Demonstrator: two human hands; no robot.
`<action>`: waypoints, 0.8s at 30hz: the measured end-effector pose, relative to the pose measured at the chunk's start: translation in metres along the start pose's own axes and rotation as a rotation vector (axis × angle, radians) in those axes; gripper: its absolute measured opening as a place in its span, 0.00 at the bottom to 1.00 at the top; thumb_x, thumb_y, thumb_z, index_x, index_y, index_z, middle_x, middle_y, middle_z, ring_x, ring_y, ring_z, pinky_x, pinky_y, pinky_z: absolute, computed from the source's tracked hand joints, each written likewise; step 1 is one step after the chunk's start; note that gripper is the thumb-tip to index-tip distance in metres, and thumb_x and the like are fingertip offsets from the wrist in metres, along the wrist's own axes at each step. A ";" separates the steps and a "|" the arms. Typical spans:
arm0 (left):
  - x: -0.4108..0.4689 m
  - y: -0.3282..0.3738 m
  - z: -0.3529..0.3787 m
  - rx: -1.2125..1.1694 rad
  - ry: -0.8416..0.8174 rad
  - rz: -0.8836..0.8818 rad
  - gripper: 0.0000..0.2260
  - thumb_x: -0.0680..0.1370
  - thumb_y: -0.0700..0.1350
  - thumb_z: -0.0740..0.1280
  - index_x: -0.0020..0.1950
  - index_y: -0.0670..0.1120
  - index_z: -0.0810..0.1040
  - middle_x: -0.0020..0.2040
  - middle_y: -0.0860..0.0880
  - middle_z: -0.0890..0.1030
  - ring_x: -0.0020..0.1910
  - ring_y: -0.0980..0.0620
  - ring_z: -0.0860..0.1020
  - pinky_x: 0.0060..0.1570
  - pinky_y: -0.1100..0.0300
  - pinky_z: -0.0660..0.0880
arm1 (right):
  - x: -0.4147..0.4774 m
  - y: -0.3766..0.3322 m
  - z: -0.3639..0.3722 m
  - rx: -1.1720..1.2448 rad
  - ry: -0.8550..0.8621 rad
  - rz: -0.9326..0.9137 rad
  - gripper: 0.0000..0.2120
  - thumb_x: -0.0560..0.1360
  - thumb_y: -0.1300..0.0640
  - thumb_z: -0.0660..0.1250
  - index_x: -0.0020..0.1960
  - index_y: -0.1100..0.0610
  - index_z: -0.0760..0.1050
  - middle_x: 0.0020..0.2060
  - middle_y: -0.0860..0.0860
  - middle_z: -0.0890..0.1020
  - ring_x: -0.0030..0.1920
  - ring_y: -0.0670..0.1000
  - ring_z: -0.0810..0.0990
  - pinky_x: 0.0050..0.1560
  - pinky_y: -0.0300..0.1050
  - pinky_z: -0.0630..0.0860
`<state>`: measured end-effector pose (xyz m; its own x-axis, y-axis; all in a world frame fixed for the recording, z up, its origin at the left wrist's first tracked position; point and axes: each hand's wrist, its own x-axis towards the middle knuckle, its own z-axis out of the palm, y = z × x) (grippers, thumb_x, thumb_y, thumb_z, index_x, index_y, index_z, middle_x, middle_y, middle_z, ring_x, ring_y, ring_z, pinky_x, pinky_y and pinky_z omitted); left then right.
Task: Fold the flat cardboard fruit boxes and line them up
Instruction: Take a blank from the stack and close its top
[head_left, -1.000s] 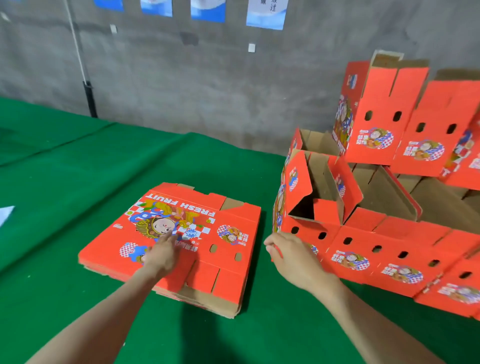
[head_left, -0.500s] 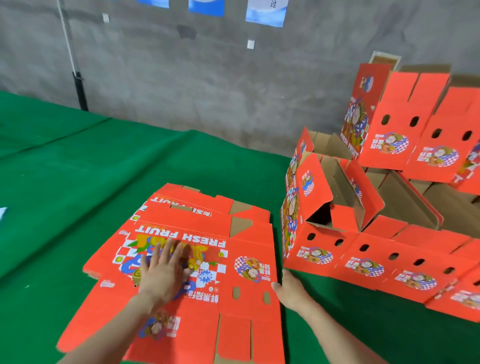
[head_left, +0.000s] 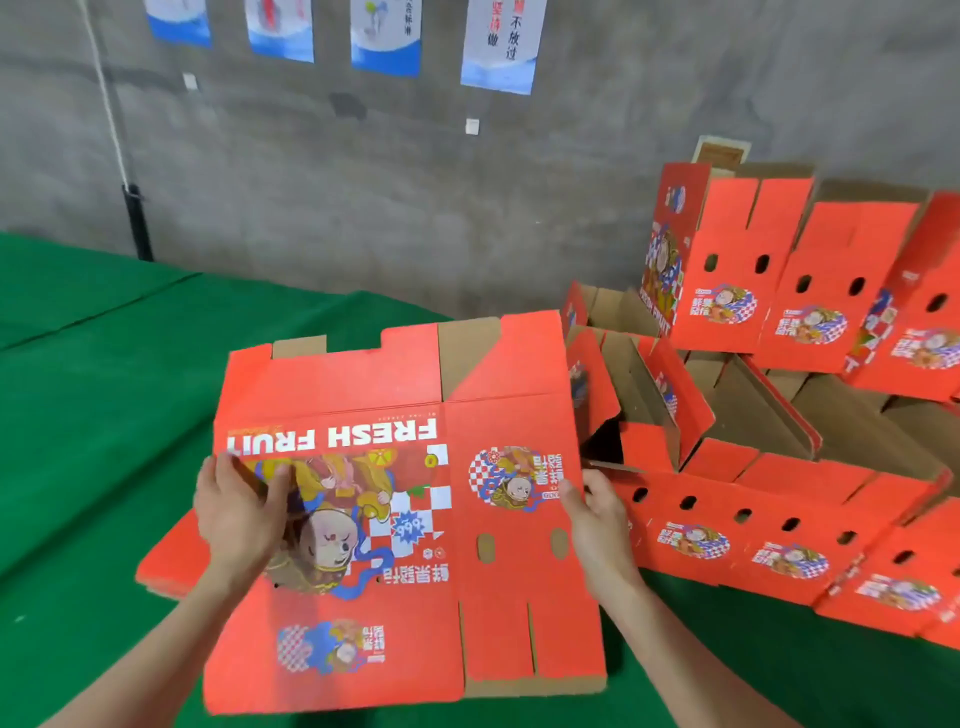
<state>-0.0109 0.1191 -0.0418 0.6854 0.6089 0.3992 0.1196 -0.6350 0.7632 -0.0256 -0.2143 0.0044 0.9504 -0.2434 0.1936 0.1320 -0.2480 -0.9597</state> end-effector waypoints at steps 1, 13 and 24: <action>0.006 0.007 -0.004 -0.092 -0.011 -0.025 0.25 0.73 0.53 0.63 0.55 0.31 0.72 0.50 0.33 0.75 0.52 0.34 0.73 0.53 0.43 0.69 | -0.001 -0.003 -0.015 0.037 0.014 -0.026 0.05 0.78 0.64 0.63 0.45 0.59 0.75 0.39 0.61 0.78 0.40 0.51 0.73 0.42 0.46 0.68; -0.056 0.130 -0.032 -1.090 -0.687 -0.095 0.09 0.76 0.34 0.62 0.48 0.47 0.78 0.39 0.49 0.84 0.32 0.55 0.81 0.33 0.62 0.79 | -0.058 0.009 -0.197 -0.254 0.201 -0.014 0.10 0.77 0.65 0.62 0.50 0.52 0.77 0.36 0.44 0.84 0.34 0.47 0.80 0.36 0.33 0.73; -0.156 0.201 -0.035 -1.114 -0.771 0.089 0.09 0.69 0.40 0.67 0.46 0.48 0.83 0.41 0.46 0.85 0.36 0.52 0.81 0.36 0.62 0.79 | -0.080 -0.056 -0.245 -0.683 0.182 -0.353 0.07 0.73 0.53 0.71 0.47 0.55 0.76 0.44 0.43 0.74 0.40 0.42 0.72 0.42 0.39 0.67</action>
<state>-0.1188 -0.0869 0.0667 0.9285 -0.0654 0.3657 -0.3339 0.2842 0.8987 -0.1779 -0.4108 0.0927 0.8160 -0.1779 0.5501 0.1591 -0.8456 -0.5095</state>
